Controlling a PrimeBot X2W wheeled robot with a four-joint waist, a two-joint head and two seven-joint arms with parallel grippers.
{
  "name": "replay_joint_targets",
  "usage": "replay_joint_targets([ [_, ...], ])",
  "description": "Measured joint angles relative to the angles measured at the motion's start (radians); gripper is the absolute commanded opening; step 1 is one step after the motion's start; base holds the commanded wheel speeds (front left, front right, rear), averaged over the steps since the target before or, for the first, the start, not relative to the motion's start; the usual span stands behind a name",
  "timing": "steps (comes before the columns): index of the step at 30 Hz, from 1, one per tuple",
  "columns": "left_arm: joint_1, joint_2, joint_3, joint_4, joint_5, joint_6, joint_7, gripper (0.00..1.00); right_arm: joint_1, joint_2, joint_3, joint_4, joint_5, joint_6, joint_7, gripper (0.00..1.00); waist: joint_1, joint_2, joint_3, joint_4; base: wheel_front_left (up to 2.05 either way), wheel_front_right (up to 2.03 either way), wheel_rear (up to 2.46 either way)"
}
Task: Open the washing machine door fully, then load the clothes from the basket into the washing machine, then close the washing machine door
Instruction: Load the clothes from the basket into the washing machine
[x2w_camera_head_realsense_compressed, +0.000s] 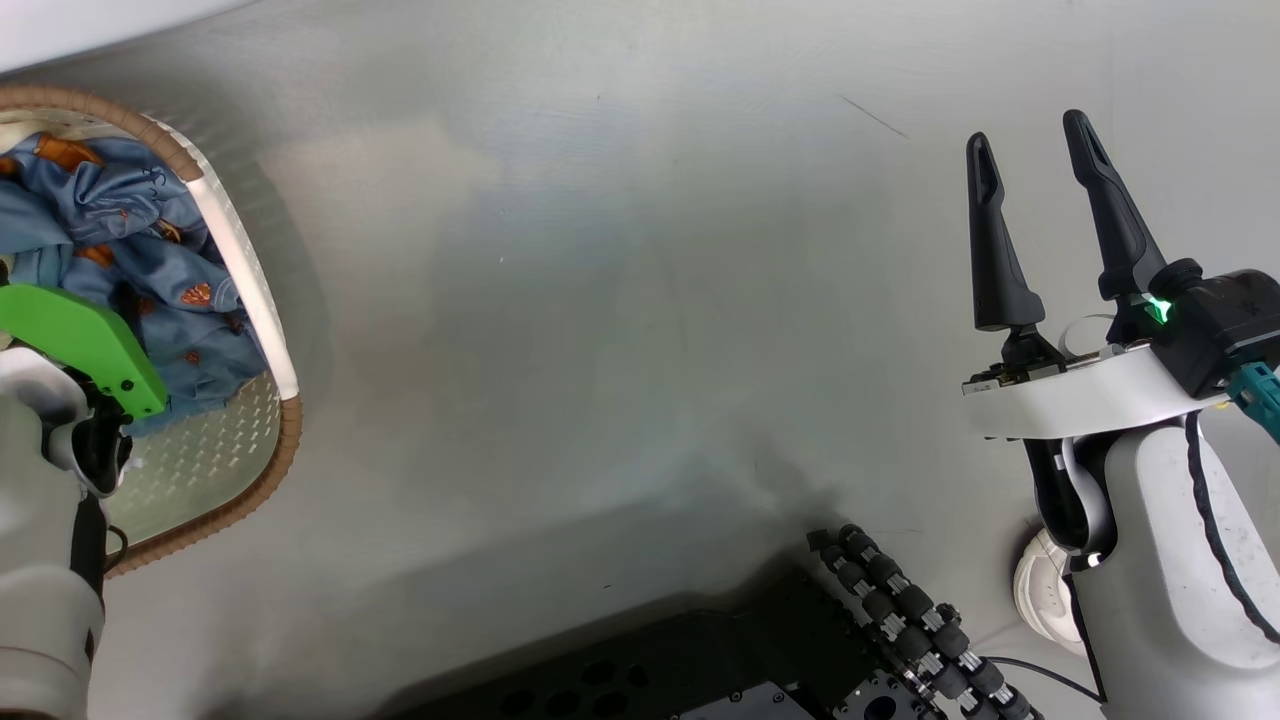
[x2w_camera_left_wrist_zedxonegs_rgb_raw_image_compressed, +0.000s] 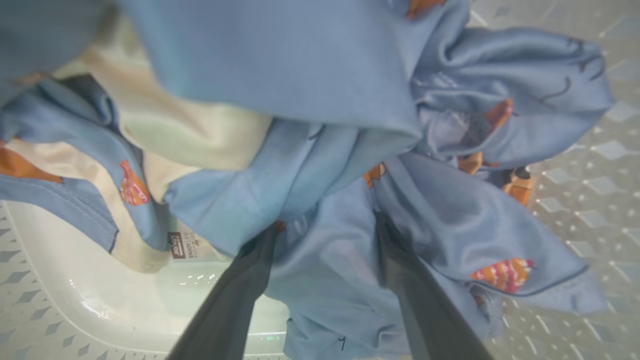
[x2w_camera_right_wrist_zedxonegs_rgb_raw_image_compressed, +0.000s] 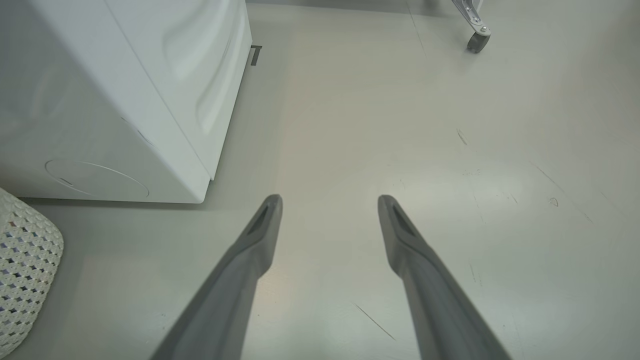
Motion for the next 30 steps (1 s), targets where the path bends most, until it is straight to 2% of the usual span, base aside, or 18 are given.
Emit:
replay_joint_targets([
  [14, -0.020, 0.001, -0.009, 0.035, 0.027, 0.008, -0.019, 1.00, 0.000, 0.000, -0.004, -0.007, 0.000, 0.000, 0.000, 1.00, 0.0000, 0.0000, 0.007, -0.003, 0.00, 0.00, 0.00],
  [15, -0.021, 0.001, -0.010, 0.038, 0.027, 0.008, -0.021, 0.97, 0.000, 0.000, -0.004, -0.008, 0.001, 0.000, 0.000, 1.00, 0.0000, 0.0000, 0.008, -0.003, 0.00, 0.00, 0.00],
  [17, -0.023, 0.001, -0.010, 0.042, 0.027, 0.011, -0.030, 0.78, 0.000, 0.000, -0.004, -0.009, 0.001, 0.000, 0.000, 1.00, 0.0000, 0.0000, 0.009, -0.003, 0.00, 0.00, 0.00],
  [19, -0.027, 0.001, -0.010, 0.043, 0.027, 0.015, -0.038, 0.49, 0.000, 0.001, -0.004, -0.011, 0.002, 0.000, 0.000, 1.00, -0.0001, 0.0000, 0.009, -0.003, 0.00, 0.00, 0.00],
  [21, -0.035, 0.001, -0.010, 0.045, 0.027, 0.016, -0.043, 0.33, 0.000, 0.001, -0.004, -0.012, 0.002, 0.000, 0.000, 1.00, -0.0001, 0.0000, 0.010, -0.003, 0.00, 0.00, 0.00],
  [22, -0.037, 0.001, -0.011, 0.045, 0.027, 0.016, -0.044, 0.12, 0.000, 0.001, -0.005, -0.013, 0.002, 0.000, 0.000, 1.00, -0.0001, 0.0000, 0.010, -0.003, 0.00, 0.00, 0.00],
  [23, -0.038, 0.001, -0.011, 0.046, 0.027, 0.016, -0.052, 0.00, 0.000, 0.001, -0.005, -0.014, 0.002, 0.000, 0.000, 1.00, -0.0001, 0.0000, 0.010, -0.003, 0.00, 0.00, 0.00],
  [30, -0.040, 0.001, -0.009, 0.055, 0.027, 0.021, -0.066, 0.00, 0.000, 0.001, -0.009, -0.015, 0.002, 0.000, 0.000, 1.00, -0.0001, 0.0000, 0.010, 0.000, 0.00, 0.00, 0.00],
])
